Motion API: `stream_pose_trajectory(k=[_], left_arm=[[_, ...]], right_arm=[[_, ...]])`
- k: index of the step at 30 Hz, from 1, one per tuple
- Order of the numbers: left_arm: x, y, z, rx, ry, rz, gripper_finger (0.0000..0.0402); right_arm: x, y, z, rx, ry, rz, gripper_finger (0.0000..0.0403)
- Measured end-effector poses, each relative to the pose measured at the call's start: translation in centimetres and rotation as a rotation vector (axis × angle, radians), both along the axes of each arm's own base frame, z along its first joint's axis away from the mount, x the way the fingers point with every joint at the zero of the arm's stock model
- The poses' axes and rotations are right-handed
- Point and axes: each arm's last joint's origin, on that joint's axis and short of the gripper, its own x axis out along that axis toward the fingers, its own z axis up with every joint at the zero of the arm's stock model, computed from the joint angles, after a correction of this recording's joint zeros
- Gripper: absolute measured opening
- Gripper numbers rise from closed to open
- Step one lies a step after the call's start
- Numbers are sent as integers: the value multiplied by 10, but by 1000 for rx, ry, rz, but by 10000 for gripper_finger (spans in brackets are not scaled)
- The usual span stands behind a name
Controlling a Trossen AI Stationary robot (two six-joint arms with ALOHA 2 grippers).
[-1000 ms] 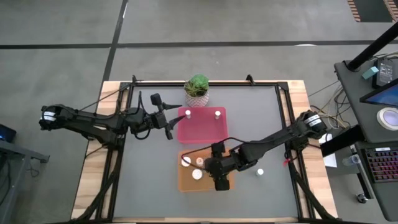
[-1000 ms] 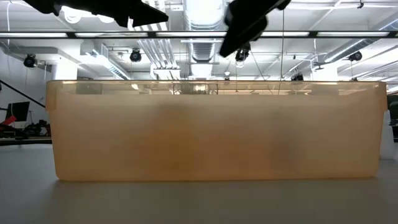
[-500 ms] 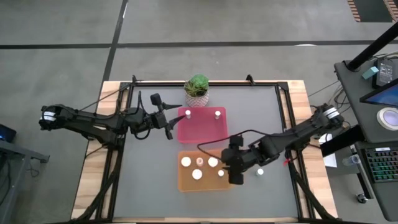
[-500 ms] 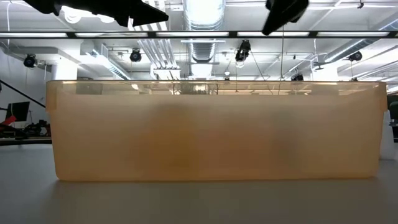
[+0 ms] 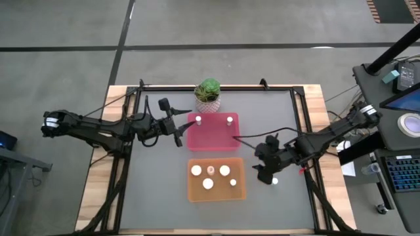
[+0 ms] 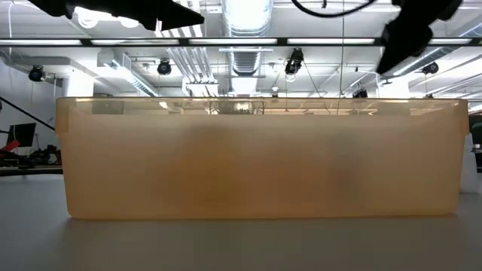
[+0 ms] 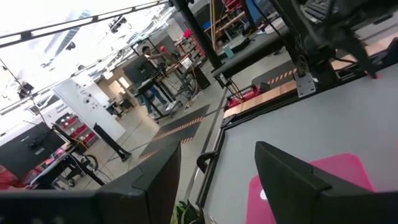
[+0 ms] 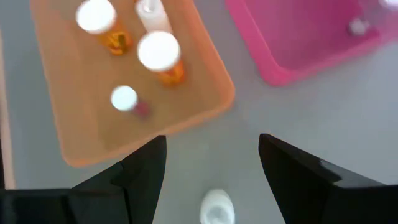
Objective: Pick and place medicine bottles into bin by pill shape (circle, oval)
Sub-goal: Put the white tablet bottle into the pink bin
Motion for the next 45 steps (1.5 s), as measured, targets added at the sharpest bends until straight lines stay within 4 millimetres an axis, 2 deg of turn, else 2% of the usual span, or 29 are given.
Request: stream_pose_trajectory(k=[6,10,17,24,28,35,40,45], left_arm=[[0,0,4,-44,-61,-8,191],[1,-3,5,-94,-91,-96,191],[1,-9,12,-215,-163,-221,191],[9,-16,7,-319,-188,-276,191],[25,-20,5,-357,-183,-290,191],[68,-30,3,-373,-127,-300,191],[99,-41,1,-379,-88,-316,191],[128,-47,1,-427,-24,-309,191]], right_arm=[[-23,-12,-15,0,-30,-43,247],[-33,-18,-21,-49,-115,-13,247],[-44,-27,-24,-174,-351,73,247],[-52,-35,-27,-270,-648,156,247],[-57,-41,-31,-324,-775,172,247],[-69,-51,-36,-394,-890,189,247],[-78,-58,-28,-446,-956,198,247],[-97,-66,-10,-463,-1087,176,247]])
